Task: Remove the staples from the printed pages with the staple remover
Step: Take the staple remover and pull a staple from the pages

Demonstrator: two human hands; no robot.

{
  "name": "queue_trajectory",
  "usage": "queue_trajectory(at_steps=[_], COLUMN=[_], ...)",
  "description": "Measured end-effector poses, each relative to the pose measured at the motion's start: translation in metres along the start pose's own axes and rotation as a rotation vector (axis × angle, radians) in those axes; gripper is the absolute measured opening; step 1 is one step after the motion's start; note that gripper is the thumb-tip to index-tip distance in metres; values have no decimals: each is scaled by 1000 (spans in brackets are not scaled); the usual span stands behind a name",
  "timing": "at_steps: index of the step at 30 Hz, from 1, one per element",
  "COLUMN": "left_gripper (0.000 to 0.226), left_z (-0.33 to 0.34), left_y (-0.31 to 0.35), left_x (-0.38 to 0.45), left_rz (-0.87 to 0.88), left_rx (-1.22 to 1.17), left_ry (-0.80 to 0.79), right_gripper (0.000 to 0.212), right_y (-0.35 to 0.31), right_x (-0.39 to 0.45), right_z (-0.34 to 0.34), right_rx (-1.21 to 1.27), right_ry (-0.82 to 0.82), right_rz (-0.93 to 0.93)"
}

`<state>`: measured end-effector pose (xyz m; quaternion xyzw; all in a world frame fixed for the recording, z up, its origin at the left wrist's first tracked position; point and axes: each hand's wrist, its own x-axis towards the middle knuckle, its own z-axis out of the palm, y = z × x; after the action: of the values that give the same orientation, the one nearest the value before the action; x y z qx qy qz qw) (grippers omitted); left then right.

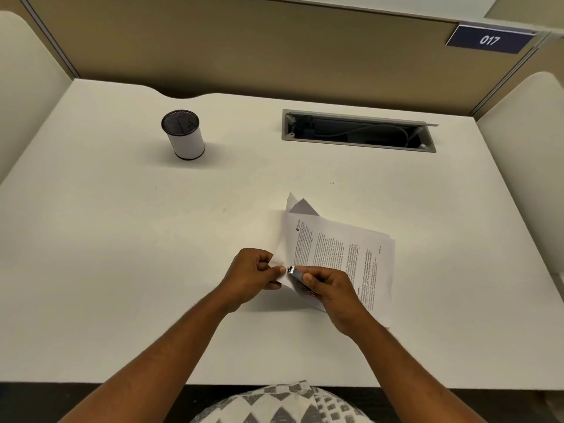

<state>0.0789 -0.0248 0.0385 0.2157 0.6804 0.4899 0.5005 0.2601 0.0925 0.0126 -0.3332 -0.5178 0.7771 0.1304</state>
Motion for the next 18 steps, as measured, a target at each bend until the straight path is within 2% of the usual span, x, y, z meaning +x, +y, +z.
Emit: queue_trajectory(at_steps=[3, 7, 9, 11, 16, 18], left_gripper=[20, 16, 13, 11, 15, 16], left_z=[0, 0, 0, 0, 0, -2], left_y=[-3, -4, -4, -2, 4, 5], left_x=[1, 1, 1, 2, 0, 0], left_rz=[-6, -4, -5, -5, -30, -39], left_rx=[29, 93, 80, 68, 55, 53], left_ry=[14, 47, 52, 46, -12, -14], right_gripper=[22, 21, 21, 20, 21, 24], right_y=[-1, -5, -6, -8, -14, -14], right_x=[-1, -1, 0, 1, -2, -1], right_z=[1, 5, 6, 5, 5, 8], right_rx=[-11, -442, -513, -383, 207, 210], right_ry=[22, 106, 123, 112, -1, 13], right_rz=[18, -226, -280, -159, 180, 217])
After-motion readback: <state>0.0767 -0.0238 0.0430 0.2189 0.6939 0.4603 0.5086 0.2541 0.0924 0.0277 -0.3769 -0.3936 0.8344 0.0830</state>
